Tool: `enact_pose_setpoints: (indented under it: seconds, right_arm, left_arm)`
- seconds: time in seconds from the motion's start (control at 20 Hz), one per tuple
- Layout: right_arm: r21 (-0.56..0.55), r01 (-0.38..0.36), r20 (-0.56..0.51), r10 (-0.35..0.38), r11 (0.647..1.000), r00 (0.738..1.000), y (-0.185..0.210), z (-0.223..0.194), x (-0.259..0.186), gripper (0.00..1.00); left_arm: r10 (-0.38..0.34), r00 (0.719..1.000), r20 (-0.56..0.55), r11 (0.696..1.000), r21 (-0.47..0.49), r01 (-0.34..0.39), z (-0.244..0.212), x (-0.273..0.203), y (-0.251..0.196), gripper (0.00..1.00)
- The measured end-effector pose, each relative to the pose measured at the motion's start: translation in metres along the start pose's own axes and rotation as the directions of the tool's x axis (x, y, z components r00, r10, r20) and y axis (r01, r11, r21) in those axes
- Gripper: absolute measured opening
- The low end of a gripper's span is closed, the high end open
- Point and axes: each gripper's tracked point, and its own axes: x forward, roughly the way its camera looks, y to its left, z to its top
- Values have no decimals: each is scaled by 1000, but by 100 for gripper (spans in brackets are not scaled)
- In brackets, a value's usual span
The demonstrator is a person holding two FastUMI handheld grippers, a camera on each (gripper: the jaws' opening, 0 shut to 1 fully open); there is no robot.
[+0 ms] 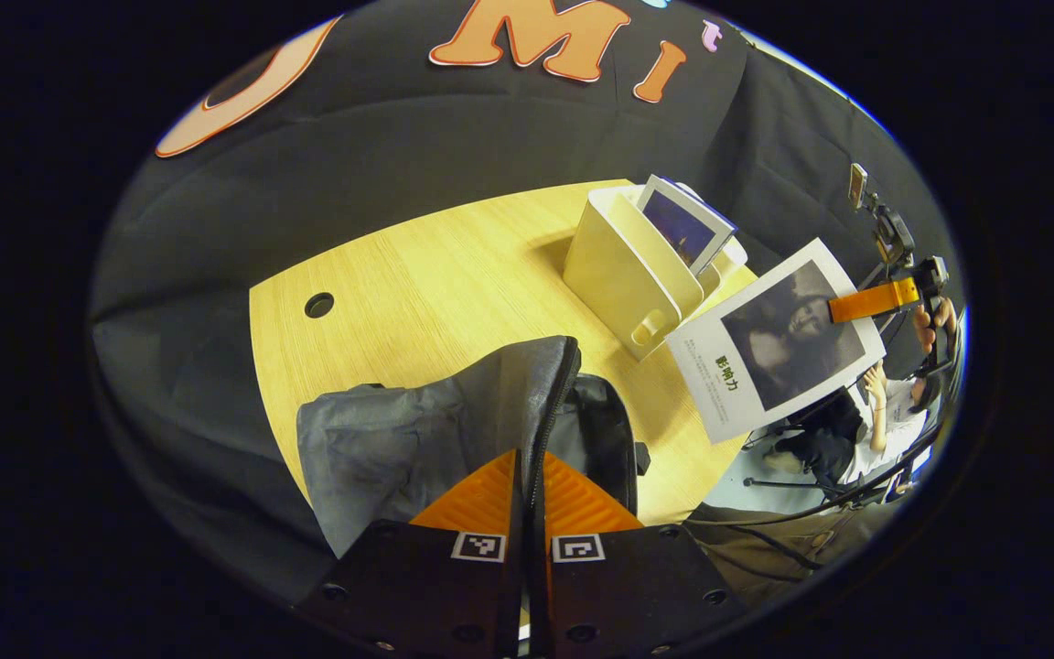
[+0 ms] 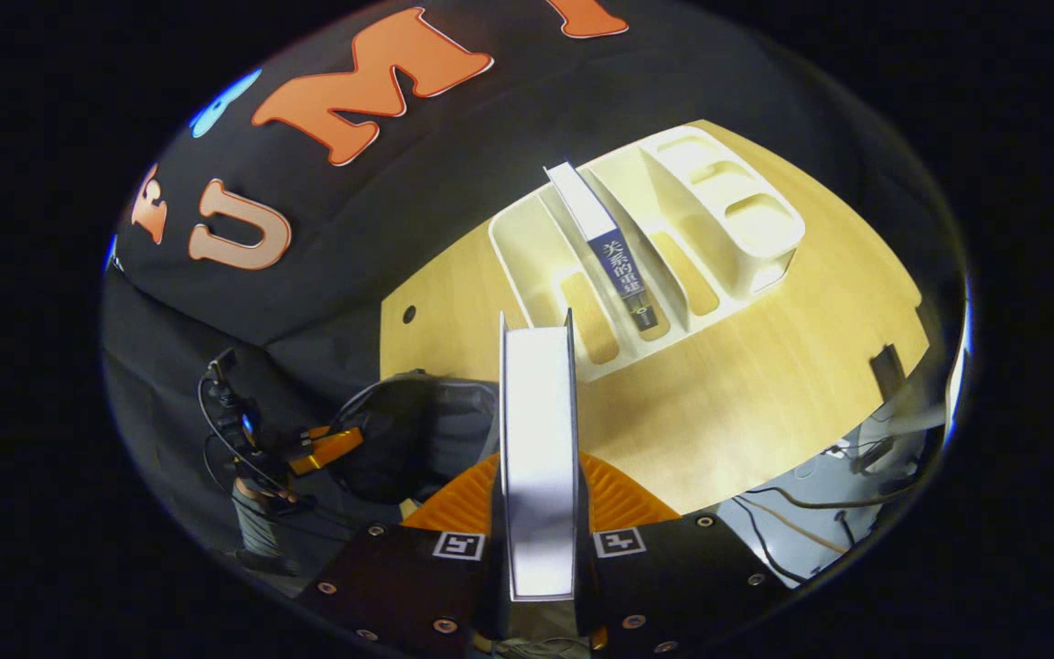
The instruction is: Open the schoolbag, grab two books from the bookshelf and put them into the schoolbag.
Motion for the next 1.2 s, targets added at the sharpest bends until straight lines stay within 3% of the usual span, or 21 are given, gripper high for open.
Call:
enact_pose_setpoints:
  seconds: [0.6,1.0,1.2]
  right_arm:
    - [68,-236,-35,238,969,971,71,-28,78,28]
    - [148,-327,-91,342,933,935,100,-67,147,28]
    - [183,-361,-64,378,914,924,110,-75,178,28]
  left_arm:
    - [51,997,65,996,-70,-47,0,-10,-4,5]
    - [80,993,92,991,-118,-69,-4,-15,-9,5]
    - [72,992,100,990,-130,-58,-2,-13,-16,5]
